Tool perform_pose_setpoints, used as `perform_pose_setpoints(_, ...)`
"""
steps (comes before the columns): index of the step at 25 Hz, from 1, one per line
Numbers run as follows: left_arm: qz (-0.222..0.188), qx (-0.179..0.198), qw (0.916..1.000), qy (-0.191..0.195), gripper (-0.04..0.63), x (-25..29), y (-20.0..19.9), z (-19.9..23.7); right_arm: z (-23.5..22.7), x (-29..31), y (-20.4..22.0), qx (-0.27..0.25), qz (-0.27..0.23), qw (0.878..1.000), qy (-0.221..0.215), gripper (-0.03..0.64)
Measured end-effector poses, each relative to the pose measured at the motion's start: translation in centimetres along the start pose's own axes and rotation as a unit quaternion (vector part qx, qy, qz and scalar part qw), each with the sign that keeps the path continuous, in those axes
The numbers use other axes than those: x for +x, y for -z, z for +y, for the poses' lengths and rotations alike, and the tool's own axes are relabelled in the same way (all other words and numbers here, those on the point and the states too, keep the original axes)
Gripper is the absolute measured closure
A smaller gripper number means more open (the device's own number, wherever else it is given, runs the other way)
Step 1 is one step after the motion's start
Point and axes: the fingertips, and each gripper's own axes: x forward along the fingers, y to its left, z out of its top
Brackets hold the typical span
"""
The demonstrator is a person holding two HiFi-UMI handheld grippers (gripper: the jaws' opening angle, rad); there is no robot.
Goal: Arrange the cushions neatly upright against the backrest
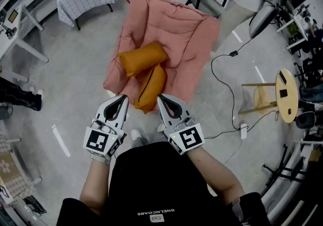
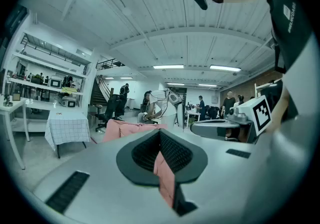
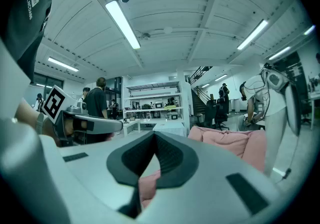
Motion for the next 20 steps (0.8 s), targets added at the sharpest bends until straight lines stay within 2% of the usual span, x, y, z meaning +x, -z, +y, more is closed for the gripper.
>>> perform_pose_setpoints(8,0.021,0.000,0.9997,-0.011,0.583,2.2,1.5,-0.9,-3.4,-1.0,0.9,0.005,0.009,1.000,0.002,0.609)
perform_pose_setpoints(14,0.034,-0.001,0.9991,-0.025,0.583,4.3,1.5,-2.1,-6.4,-1.2,1.2,0.041,0.003,0.999,-0.019,0.609)
perform_pose_setpoints(20,0.045,-0.007,0.9972,-0.059,0.583,5.3,1.9,-2.2,-8.8,-0.8,3.1,0.048,0.028,0.998,-0.031,0.609)
